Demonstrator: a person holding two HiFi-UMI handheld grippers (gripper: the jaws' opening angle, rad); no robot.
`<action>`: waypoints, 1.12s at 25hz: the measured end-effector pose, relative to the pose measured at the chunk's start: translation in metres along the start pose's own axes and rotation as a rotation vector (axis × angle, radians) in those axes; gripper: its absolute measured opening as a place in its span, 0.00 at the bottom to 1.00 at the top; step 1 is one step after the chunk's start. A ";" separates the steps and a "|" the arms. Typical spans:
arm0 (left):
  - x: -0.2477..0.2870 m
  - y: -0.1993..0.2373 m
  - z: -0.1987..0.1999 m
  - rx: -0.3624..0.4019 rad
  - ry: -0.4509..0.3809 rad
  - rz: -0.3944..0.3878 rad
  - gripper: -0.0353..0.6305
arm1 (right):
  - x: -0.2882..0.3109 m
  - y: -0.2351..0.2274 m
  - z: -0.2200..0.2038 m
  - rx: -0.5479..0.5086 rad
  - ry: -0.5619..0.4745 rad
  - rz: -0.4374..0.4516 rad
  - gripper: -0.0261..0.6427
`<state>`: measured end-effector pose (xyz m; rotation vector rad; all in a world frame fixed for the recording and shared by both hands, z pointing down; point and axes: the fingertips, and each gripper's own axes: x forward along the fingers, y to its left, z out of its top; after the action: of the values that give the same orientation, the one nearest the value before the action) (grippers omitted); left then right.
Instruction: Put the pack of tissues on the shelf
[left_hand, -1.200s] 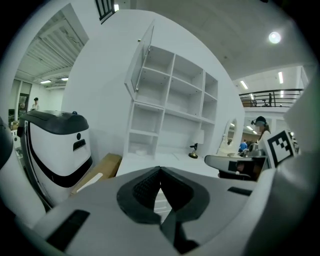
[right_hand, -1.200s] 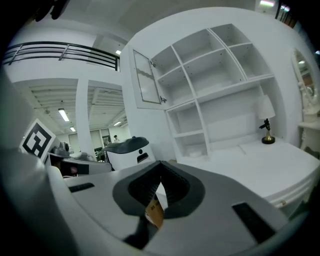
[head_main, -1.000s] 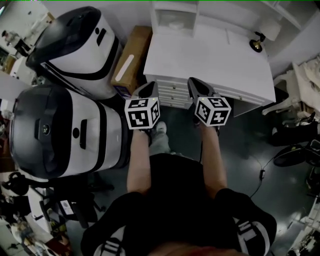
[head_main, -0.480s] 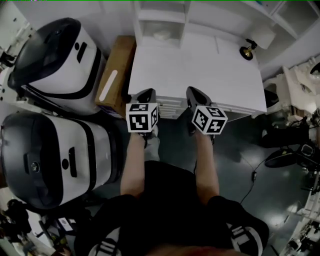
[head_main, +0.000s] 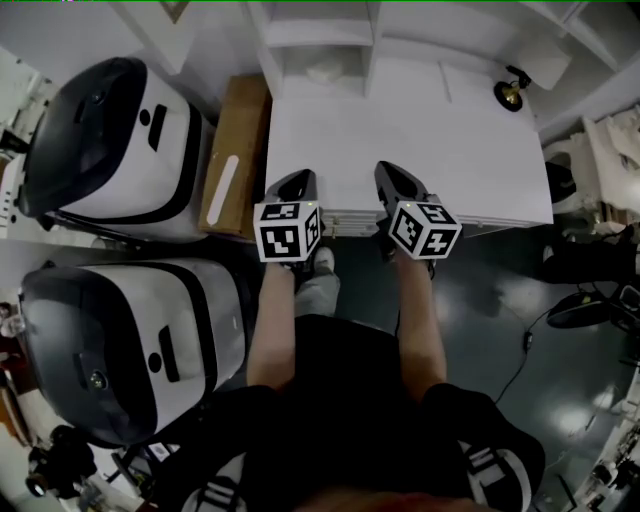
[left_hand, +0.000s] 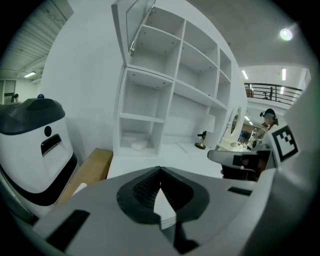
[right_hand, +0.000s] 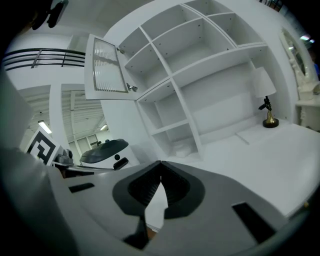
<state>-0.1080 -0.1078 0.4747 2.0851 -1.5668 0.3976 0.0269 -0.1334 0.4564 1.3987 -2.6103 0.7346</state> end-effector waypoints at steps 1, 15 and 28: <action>0.005 0.003 0.004 0.003 0.003 -0.003 0.07 | 0.006 -0.001 0.003 0.000 0.000 -0.002 0.07; 0.093 0.084 0.047 -0.023 0.047 -0.002 0.07 | 0.137 0.004 0.031 -0.084 -0.029 0.056 0.07; 0.152 0.097 0.031 -0.111 0.139 -0.003 0.07 | 0.196 -0.024 0.014 -0.152 0.125 0.078 0.24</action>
<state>-0.1571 -0.2686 0.5471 1.9329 -1.4717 0.4342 -0.0642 -0.2998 0.5116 1.1770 -2.5756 0.5961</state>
